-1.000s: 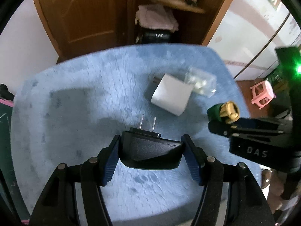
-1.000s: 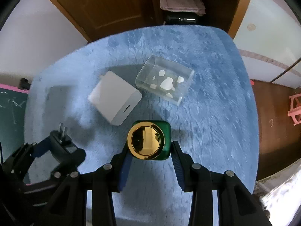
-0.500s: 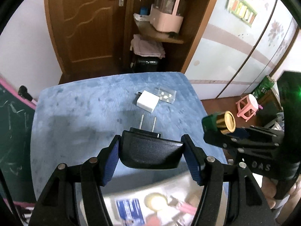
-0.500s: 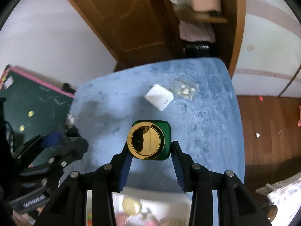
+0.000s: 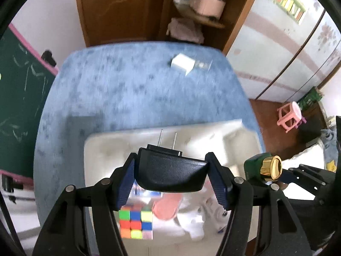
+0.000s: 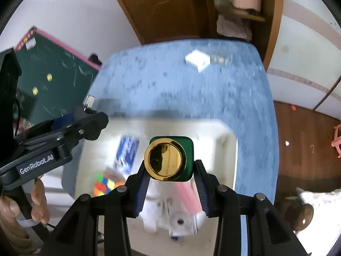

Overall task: Organize rigid objects
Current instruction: 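Carry the charger with the left tool while the right tool carries the bottle over the tray, then release the charger with the left tool while the right tool releases the bottle into the tray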

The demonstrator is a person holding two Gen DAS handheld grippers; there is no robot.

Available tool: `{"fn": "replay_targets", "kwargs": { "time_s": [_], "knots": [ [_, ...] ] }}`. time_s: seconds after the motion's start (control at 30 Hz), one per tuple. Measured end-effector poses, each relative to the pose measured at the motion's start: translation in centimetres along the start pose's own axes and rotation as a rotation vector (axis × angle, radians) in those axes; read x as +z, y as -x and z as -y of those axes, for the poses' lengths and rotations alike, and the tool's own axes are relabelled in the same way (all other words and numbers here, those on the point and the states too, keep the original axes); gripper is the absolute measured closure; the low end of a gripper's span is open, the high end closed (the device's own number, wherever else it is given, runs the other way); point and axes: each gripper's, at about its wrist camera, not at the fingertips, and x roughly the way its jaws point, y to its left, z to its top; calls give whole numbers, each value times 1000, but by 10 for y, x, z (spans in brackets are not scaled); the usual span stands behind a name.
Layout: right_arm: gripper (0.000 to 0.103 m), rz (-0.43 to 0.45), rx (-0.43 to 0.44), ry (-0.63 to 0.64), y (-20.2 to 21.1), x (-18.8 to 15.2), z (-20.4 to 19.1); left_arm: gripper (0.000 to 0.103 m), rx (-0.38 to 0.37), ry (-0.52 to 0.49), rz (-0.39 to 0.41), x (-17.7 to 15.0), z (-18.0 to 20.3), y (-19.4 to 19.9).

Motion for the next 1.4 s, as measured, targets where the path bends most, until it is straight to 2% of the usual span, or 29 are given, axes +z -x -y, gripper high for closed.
{"fn": "replay_targets", "kwargs": {
  "time_s": [0.3,0.43,0.57,0.9,1.03,1.07,1.1,1.17,1.4],
  "knots": [
    [61,-131,-90,27,-40,-53,-5,36,36,-39,-58,-40,8,-20],
    [61,-164,-148,54,-49,-64,-8,36,42,-49,-78,-50,7,-27],
    [62,-197,-160,62,-55,-71,-11,35,43,-70,-105,-58,6,-33],
    [64,-212,-180,71,-56,-73,-24,35,56,-66,-137,-65,-7,-35],
    [61,-207,-191,79,-53,-71,-31,34,43,-57,-160,-66,-11,-32],
    [59,-203,-195,80,-52,-70,-33,31,38,-55,-160,-65,-11,-31],
    [58,-198,-197,82,-51,-70,-35,26,30,-51,-151,-65,-12,-28],
    [54,-189,-198,87,-47,-70,-38,22,20,-50,-129,-64,-13,-21],
    [54,-156,-197,102,-38,-67,-44,21,-14,-38,-94,-58,-13,-4]
  ]
}}
